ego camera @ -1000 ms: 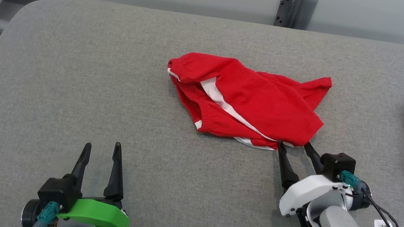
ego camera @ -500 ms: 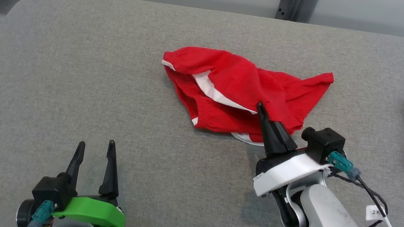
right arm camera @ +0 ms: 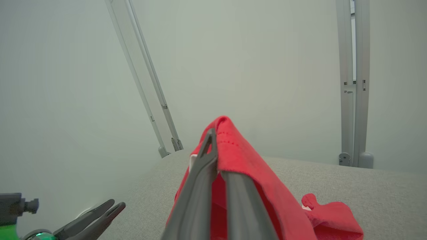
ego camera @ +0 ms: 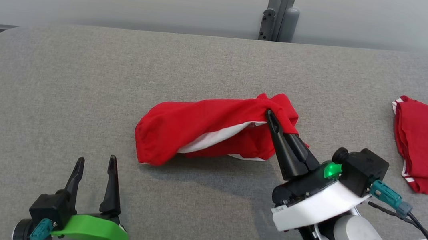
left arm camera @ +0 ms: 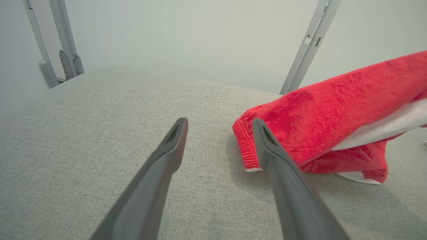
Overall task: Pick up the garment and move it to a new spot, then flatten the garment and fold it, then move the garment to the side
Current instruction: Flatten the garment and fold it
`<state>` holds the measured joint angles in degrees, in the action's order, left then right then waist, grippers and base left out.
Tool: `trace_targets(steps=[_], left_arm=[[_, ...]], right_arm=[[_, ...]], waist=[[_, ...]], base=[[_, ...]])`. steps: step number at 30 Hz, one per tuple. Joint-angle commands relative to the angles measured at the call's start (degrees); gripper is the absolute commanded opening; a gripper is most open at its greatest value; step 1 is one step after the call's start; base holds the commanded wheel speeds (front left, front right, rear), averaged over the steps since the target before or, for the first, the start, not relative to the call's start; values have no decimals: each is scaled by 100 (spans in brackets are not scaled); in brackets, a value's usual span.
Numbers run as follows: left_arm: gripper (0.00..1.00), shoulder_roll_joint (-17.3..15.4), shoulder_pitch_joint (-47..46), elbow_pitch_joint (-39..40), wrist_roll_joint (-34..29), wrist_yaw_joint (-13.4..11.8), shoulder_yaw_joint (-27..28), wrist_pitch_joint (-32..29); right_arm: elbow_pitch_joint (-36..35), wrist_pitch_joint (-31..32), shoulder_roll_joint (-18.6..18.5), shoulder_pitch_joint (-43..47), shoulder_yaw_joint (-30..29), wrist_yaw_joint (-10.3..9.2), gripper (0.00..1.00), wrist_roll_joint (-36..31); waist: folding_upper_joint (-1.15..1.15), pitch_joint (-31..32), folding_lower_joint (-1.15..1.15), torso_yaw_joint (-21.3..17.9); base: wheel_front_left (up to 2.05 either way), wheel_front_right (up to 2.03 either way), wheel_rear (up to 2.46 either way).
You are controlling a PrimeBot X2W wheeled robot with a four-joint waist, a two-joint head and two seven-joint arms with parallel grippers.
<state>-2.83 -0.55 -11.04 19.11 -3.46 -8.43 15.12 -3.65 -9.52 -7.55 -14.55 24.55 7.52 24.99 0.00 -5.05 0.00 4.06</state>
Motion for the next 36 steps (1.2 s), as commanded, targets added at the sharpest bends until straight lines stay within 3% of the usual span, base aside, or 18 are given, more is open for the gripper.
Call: trace_targets(steps=[1,7,14,22,23,24,25,26,36], left_arm=[[100,-13,55,32,13,26,13,2],[100,-13,-111,51,85,15,-89,2],[100,-13,-286,72,146,-33,-221,2],[100,-12,-375,88,189,-72,-277,2],[100,-12,-378,90,187,-66,-264,2],[100,-12,-380,87,182,-65,-259,2],[100,-12,-380,81,171,-57,-255,2],[100,-12,-379,78,157,-57,-243,2],[100,-13,-261,1,19,8,-163,2]], right_arm=[[-61,126,-40,125,-71,-6,0,18],[289,611,-40,112,-548,-5,0,40],[1872,525,-193,-539,-1217,-4,0,-84],[3428,156,-439,-1210,-1318,-4,0,180],[3571,105,-466,-1271,-1285,-4,6,207],[3684,40,-481,-1311,-1254,-4,32,225],[3771,-23,-486,-1345,-1198,-4,80,260],[3848,-95,-467,-1367,-1160,-4,100,319],[3906,-501,-577,-1017,-1055,-4,100,617]], waist=[[0,23,0,-34],[0,-213,0,175],[0,-526,0,573],[0,-738,0,795],[0,-754,0,782],[0,-760,0,764],[0,-761,0,742],[0,-756,0,703],[0,-565,0,172]], base=[[0,0,0],[0,0,0],[0,0,0],[0,0,0],[0,0,0],[0,0,0],[0,0,0],[0,0,0],[0,0,0]])
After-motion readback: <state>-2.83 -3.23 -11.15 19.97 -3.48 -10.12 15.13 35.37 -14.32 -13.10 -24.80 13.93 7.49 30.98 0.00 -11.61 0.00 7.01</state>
